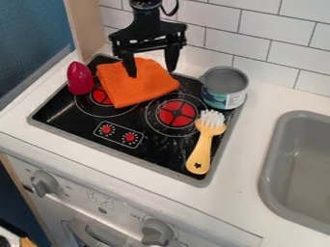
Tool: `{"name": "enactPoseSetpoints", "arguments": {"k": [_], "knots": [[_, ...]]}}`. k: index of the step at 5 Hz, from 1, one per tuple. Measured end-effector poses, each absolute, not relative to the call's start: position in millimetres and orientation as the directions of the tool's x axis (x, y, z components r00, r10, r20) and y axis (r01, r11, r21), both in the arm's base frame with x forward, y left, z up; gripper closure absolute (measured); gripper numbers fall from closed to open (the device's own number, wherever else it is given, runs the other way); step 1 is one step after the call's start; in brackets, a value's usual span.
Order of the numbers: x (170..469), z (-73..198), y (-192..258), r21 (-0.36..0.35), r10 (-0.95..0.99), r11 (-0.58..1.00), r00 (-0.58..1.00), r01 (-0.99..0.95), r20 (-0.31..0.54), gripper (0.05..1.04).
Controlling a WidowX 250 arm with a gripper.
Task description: Move the orange cloth to the right of the yellow brush
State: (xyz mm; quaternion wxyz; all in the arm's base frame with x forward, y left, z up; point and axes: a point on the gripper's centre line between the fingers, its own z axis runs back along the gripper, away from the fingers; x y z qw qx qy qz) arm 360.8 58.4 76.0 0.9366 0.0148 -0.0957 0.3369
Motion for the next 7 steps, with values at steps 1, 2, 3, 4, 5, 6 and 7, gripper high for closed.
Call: {"name": "enactPoseSetpoints", "arguments": {"k": [1, 2, 3, 4, 5, 6, 7], "knots": [[366, 56, 68, 0.018, 0.646, 0.750, 0.737, -0.662, 0.196, 0.083], [368, 47, 76, 0.063, 0.653, 0.732, 0.726, -0.678, 0.217, 0.083], [368, 46, 80, 0.038, 0.668, 0.724, 0.713, -0.689, 0.213, 0.083], [362, 40, 75, 0.011, 0.681, 0.723, 0.715, -0.691, 0.162, 0.083], [353, 38, 64, 0.034, 0.669, 0.731, 0.726, -0.681, 0.161, 0.083], [337, 39, 46, 0.033, 0.630, 0.767, 0.761, -0.641, 0.159, 0.083], [323, 39, 26, 0.019, 0.583, 0.807, 0.801, -0.591, 0.137, 0.083]]}}
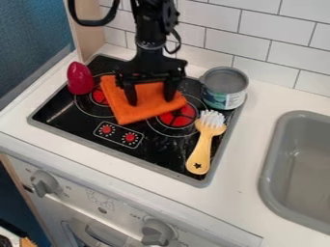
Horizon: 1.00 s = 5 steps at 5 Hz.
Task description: Move the orange cloth to the right of the yellow brush
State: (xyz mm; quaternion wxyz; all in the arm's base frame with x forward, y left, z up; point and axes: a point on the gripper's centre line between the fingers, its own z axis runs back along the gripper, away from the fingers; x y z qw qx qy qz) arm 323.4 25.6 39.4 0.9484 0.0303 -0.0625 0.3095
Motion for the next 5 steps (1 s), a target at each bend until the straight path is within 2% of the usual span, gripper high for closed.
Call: {"name": "enactPoseSetpoints", "arguments": {"k": [1, 3, 4, 5], "knots": [[306, 38, 10, 0.012, 0.547, 0.834, 0.830, -0.551, 0.109, 0.083], [262, 38, -9, 0.047, 0.449, 0.890, 0.889, -0.454, 0.091, 0.083], [248, 42, -8, 0.039, 0.428, 0.901, 0.900, -0.432, 0.082, 0.083], [247, 43, -10, 0.026, 0.438, 0.897, 0.896, -0.441, 0.067, 0.083]]}}
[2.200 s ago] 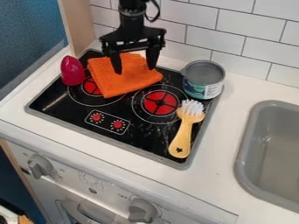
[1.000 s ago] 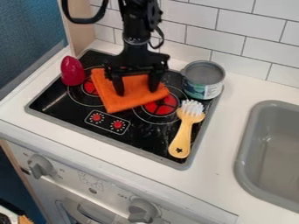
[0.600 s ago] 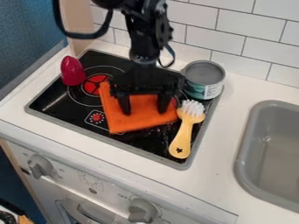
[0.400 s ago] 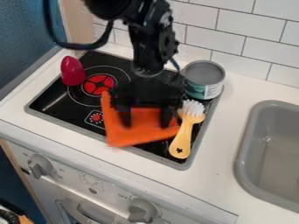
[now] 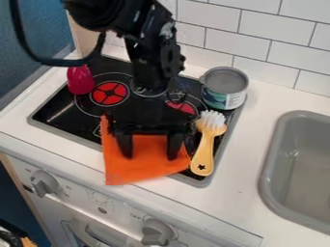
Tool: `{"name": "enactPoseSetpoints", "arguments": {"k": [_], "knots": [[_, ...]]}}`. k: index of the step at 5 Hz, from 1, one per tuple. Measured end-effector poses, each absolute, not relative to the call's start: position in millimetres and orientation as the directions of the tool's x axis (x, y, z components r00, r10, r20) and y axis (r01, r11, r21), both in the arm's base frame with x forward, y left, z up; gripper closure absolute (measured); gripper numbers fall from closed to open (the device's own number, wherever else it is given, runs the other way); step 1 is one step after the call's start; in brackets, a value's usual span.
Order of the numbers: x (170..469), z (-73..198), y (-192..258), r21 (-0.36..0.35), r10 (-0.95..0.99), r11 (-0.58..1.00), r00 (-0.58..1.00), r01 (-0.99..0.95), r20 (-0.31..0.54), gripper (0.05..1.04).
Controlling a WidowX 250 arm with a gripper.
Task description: Move the orange cloth to the right of the yellow brush
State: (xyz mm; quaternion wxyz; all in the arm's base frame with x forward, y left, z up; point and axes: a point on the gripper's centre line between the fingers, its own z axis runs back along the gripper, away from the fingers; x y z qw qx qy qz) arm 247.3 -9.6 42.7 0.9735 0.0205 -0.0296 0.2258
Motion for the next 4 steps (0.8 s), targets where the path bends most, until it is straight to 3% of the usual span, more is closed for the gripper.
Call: {"name": "enactPoseSetpoints", "arguments": {"k": [2, 4], "knots": [[255, 60, -7, 0.000, 0.459, 0.887, 0.883, -0.461, 0.102, 0.083], [261, 116, 2, -0.058, 0.494, 0.869, 0.852, -0.492, 0.174, 0.083]]}}
